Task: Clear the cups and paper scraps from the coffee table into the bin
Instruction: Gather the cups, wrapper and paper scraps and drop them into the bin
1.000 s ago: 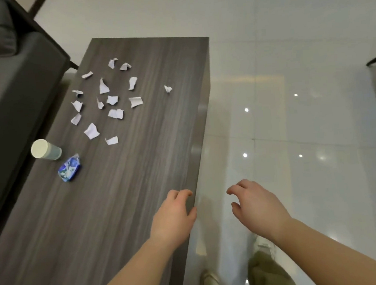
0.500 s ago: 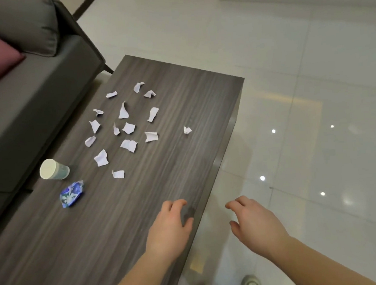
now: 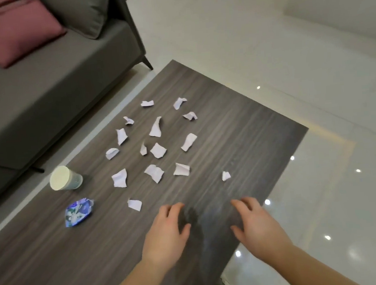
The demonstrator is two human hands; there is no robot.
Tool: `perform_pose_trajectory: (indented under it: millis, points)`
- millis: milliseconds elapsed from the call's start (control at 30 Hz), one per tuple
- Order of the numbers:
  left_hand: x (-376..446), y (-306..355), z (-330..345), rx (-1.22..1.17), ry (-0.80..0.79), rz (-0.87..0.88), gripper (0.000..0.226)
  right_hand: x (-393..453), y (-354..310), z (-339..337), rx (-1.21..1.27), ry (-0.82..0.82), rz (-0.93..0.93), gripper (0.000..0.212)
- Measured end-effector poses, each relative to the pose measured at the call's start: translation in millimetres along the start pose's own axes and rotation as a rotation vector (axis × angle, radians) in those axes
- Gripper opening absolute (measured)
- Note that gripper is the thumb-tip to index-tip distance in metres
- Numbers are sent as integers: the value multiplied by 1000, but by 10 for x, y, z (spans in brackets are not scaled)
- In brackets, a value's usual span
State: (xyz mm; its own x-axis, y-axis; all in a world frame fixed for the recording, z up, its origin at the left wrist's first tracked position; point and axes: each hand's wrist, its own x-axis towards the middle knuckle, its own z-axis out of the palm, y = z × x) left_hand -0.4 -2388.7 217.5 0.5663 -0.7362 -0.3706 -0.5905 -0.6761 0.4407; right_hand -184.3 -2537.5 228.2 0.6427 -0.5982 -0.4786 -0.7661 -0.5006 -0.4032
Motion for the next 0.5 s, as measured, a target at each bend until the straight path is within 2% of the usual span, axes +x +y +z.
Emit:
perform_pose_trajectory:
  millis: [300,500]
  points:
    - [814,-26,-277,-3,82,-127,62,1022,-179,-288,-52,-1,35,68]
    - [1267,-85,-337,-35,127,-279,67,1409,-152,-305,-157,-98,-7,55]
